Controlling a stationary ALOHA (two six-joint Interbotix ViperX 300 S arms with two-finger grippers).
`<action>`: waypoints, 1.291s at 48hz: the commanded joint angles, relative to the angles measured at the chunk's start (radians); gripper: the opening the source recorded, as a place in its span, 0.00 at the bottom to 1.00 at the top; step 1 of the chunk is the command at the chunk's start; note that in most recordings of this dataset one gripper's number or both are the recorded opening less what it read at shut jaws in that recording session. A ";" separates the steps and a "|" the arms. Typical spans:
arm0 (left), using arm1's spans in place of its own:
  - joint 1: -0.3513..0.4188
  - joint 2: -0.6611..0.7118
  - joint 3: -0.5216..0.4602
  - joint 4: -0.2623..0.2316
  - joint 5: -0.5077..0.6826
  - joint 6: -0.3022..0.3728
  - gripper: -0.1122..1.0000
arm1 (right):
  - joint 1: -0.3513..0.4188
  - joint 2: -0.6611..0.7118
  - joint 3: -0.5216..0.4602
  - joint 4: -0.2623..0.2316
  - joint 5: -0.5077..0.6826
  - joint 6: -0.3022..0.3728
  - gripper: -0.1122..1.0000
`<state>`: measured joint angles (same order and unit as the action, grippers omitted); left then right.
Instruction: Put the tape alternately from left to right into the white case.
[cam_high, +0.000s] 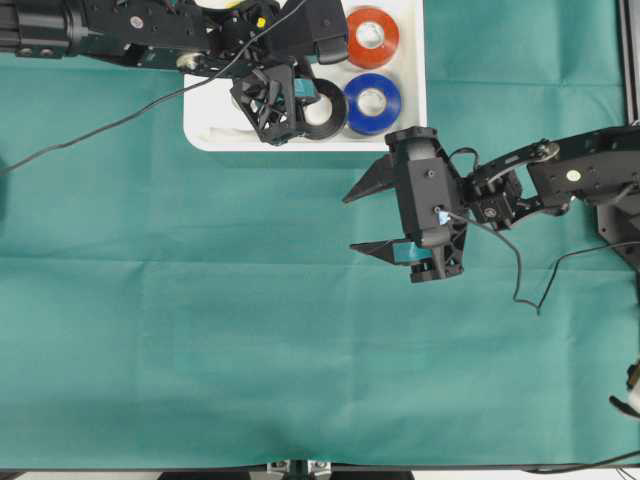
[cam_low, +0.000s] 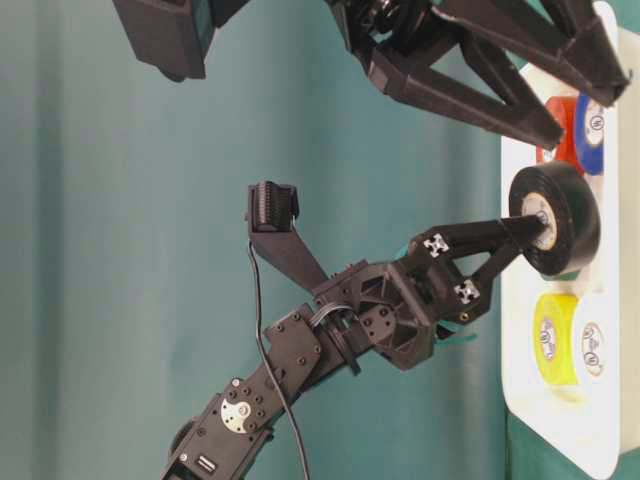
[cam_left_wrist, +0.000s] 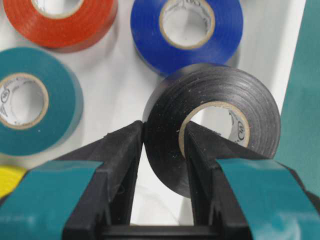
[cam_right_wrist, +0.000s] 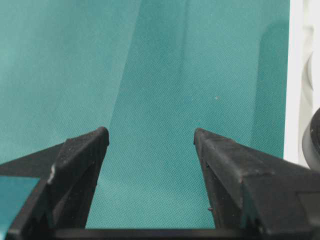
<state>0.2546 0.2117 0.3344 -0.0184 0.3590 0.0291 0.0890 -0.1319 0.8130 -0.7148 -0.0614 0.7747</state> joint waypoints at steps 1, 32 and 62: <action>0.003 -0.032 -0.020 0.000 -0.002 -0.002 0.06 | 0.005 -0.021 -0.008 0.000 -0.008 0.002 0.77; -0.015 -0.097 0.040 0.000 0.002 0.002 0.85 | 0.003 -0.021 0.002 0.000 -0.008 0.003 0.77; -0.207 -0.256 0.189 -0.003 0.000 -0.005 0.85 | 0.003 -0.025 -0.005 -0.002 -0.003 0.005 0.77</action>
<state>0.0736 -0.0031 0.5246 -0.0199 0.3651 0.0230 0.0905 -0.1319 0.8222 -0.7148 -0.0614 0.7777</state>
